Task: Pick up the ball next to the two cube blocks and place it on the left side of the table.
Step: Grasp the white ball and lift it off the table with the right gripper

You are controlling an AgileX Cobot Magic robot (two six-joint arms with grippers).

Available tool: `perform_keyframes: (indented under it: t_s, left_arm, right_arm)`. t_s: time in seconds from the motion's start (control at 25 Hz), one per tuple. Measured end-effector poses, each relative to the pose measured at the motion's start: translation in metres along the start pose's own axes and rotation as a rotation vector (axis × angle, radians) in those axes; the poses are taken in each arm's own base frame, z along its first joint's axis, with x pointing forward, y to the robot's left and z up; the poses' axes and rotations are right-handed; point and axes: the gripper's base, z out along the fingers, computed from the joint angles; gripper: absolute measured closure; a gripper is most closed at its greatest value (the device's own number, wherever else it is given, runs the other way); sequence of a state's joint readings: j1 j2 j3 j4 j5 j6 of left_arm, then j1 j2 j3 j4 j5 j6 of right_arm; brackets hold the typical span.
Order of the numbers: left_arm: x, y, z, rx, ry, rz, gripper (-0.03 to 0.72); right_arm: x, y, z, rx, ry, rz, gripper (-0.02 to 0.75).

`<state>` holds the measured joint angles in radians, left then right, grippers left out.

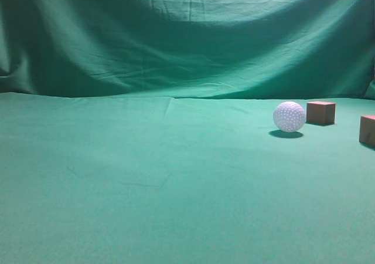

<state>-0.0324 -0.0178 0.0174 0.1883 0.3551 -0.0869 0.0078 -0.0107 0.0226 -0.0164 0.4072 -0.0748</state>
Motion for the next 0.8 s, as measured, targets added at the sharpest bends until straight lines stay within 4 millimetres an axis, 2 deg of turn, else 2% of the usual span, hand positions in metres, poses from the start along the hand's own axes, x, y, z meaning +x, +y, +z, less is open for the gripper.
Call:
perform_keyframes:
  t_s: [0.2,0.44,0.56,0.68,0.8]
  left_arm:
    - [0.000,0.000,0.000,0.000,0.000,0.000,0.688]
    - [0.000,0.000,0.000,0.000,0.000,0.000,0.688]
    - [0.000,0.000,0.000,0.000,0.000,0.000,0.688]
    - [0.000,0.000,0.000,0.000,0.000,0.000,0.688]
    - [0.000,0.000,0.000,0.000,0.000,0.000,0.688]
  right_arm:
    - [-0.009,-0.001,0.000,0.011,-0.111,0.023,0.738]
    - [-0.036,-0.003,-0.007,-0.012,-0.424,0.204,0.738]
    - [-0.048,-0.004,-0.014,-0.026,-0.572,0.240,0.738]
    - [-0.060,-0.004,-0.017,-0.042,-0.521,0.256,0.738]
    - [-0.089,-0.006,-0.021,-0.047,-0.347,0.259,0.738]
